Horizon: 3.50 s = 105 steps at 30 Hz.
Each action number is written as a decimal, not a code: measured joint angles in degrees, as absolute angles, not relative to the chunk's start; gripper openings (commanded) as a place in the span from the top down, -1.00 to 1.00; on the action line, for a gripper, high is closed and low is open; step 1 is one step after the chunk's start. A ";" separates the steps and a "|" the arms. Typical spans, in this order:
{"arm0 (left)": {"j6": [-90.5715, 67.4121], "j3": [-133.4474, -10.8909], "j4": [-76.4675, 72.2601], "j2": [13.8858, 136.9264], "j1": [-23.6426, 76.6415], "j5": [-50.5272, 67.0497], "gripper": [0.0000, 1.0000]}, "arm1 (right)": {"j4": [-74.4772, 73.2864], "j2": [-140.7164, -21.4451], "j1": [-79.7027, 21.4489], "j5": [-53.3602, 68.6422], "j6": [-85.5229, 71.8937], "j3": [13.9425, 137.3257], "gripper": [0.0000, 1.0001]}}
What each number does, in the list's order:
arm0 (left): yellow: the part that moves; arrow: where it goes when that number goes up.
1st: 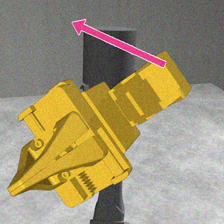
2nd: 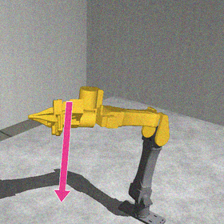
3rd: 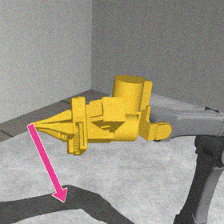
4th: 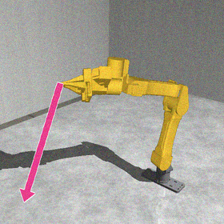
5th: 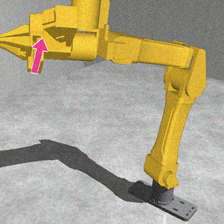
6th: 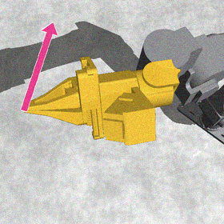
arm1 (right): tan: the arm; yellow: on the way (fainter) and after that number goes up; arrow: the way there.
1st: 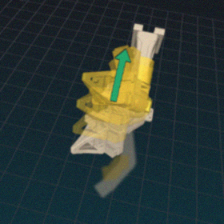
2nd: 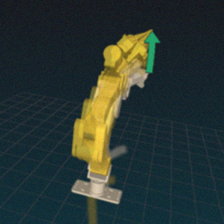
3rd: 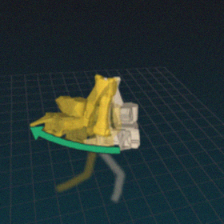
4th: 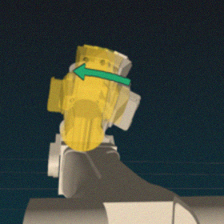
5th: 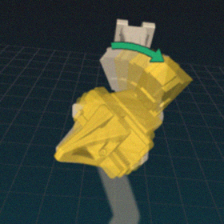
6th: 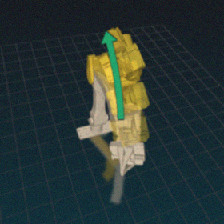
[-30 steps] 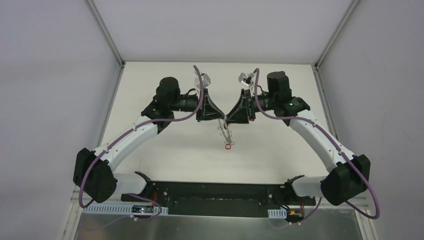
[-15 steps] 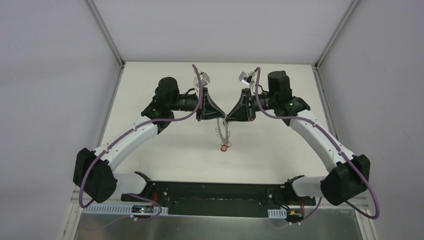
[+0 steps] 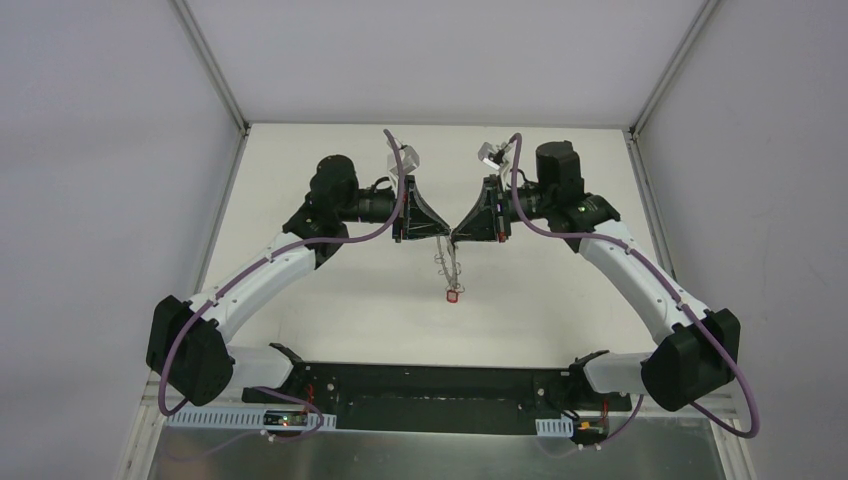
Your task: Put the keys on the keyring
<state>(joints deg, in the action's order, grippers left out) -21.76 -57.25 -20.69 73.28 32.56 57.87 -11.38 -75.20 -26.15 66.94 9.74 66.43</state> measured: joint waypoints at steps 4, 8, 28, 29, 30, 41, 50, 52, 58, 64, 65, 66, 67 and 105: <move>-21.74 -57.19 -20.58 73.30 32.56 57.87 1.00 | -11.35 -75.20 -26.15 66.83 10.11 66.19 1.00; -21.47 -57.14 -20.05 73.38 32.58 57.91 0.86 | -13.54 -75.20 -26.41 65.69 12.99 66.65 1.00; 13.52 -65.12 12.36 73.06 32.56 58.19 0.19 | -37.12 -79.22 -34.52 49.76 29.56 78.39 1.00; 14.04 -65.17 12.82 73.06 32.56 58.19 0.21 | -37.36 -79.46 -34.59 49.67 29.65 78.43 1.00; 14.48 -65.21 13.15 73.06 32.56 58.22 0.23 | -37.54 -79.64 -34.65 49.63 29.67 78.43 1.00; 14.33 -65.28 11.79 73.12 32.84 58.50 0.40 | -37.52 -80.90 -34.76 50.22 29.54 78.43 1.00; 13.78 -65.28 10.35 74.28 33.43 58.78 0.58 | -37.08 -81.49 -34.76 50.39 29.41 78.43 1.00; 13.67 -65.28 10.13 74.43 33.43 58.96 0.62 | -37.08 -81.49 -34.76 50.39 29.39 78.43 1.00; 13.47 -65.28 9.67 74.70 33.45 59.00 0.78 | -37.10 -81.49 -34.81 50.46 29.23 78.43 1.00; 13.45 -65.28 9.28 74.94 33.93 58.87 0.89 | -37.19 -81.49 -34.81 50.81 29.17 78.43 1.00; 13.45 -65.28 9.28 74.96 33.95 58.83 0.93 | -37.19 -81.49 -34.81 50.81 29.17 78.43 1.00; 13.43 -65.28 9.28 74.98 34.06 58.70 0.98 | -37.23 -81.49 -34.81 50.78 29.17 78.41 1.00; 13.41 -65.28 9.28 74.98 34.13 58.59 1.00 | -37.34 -81.49 -34.81 50.78 29.17 78.41 1.00; 9.76 -64.07 10.04 73.12 34.89 56.40 1.00 | -28.56 -76.71 -29.98 58.74 26.33 70.43 0.33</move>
